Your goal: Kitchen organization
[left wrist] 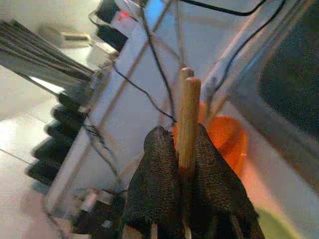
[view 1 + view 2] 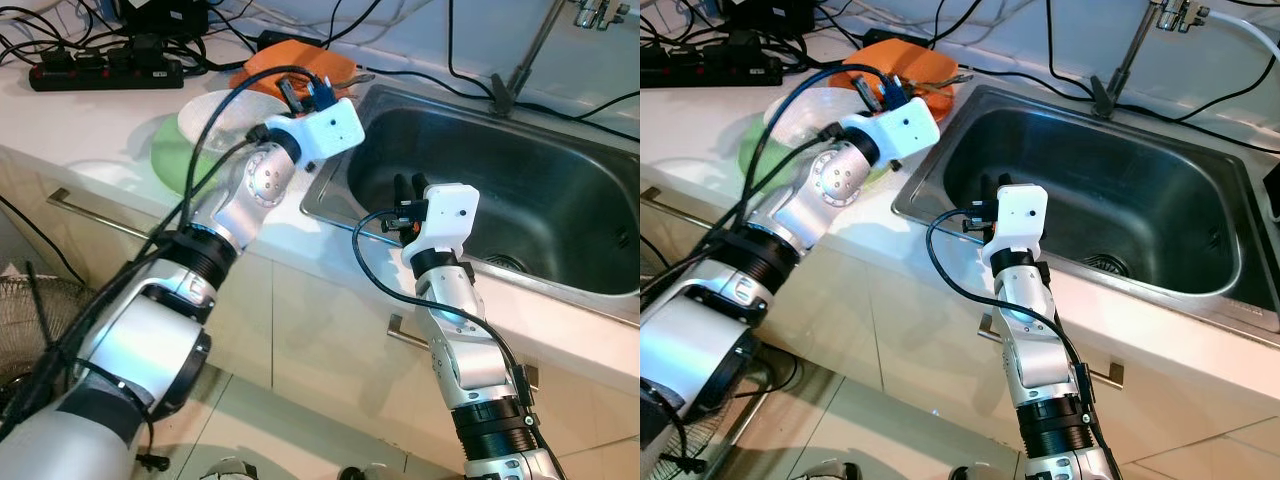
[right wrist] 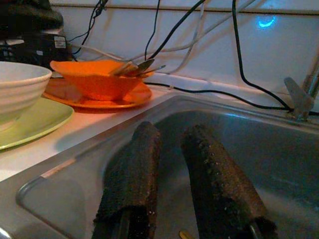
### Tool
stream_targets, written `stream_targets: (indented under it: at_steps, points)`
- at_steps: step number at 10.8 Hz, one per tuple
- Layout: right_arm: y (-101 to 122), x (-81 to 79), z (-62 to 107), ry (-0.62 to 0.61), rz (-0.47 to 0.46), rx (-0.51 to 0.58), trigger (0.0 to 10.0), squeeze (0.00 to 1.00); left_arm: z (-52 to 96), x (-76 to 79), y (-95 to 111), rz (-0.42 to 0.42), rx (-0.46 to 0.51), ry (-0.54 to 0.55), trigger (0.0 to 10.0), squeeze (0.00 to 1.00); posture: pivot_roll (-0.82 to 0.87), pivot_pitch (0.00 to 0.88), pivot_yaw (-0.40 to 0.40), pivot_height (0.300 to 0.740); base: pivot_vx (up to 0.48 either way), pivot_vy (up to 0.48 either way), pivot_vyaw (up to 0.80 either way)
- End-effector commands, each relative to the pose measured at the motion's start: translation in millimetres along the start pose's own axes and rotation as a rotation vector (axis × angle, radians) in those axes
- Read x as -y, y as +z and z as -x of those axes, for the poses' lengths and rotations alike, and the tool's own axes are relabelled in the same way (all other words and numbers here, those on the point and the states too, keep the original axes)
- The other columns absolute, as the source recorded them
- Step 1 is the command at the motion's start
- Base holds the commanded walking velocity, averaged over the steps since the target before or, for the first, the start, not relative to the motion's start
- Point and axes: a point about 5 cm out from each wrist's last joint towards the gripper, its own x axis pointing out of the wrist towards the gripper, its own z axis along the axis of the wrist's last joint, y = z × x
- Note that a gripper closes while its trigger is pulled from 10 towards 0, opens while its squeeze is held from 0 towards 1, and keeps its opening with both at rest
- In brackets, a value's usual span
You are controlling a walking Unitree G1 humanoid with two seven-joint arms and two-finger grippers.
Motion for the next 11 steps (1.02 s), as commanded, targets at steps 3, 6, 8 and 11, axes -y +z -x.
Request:
stream_targets:
  at_steps: [3,6,8,11]
  points:
    - [0.5,4.8,-0.4,-0.017,0.012,0.004,10.0,0.0,-6.8,-42.9,44.5,-0.015,0.201,0.163,0.0,0.0,-0.08,0.065,-0.073,0.74,0.0,0.0,0.0]
    - [0.2,5.3,-0.4,-0.019,0.015,0.005,10.0,0.0,7.3,-63.7,84.6,0.291,0.477,0.248,10.0,0.0,-0.08,0.065,-0.075,0.74,0.0,0.0,0.0]
    - [1.9,6.3,-0.7,-0.021,0.02,0.017,10.0,1.0,13.2,-56.4,92.8,0.546,0.548,0.155,10.0,0.0,-0.08,0.062,-0.073,0.74,0.0,0.0,0.0]
    - [18.0,-1.2,-1.8,0.039,0.206,0.124,10.0,1.0,15.3,-37.9,85.0,0.891,0.511,0.01,10.0,0.0,-0.08,0.064,-0.064,0.74,0.0,0.0,0.0]
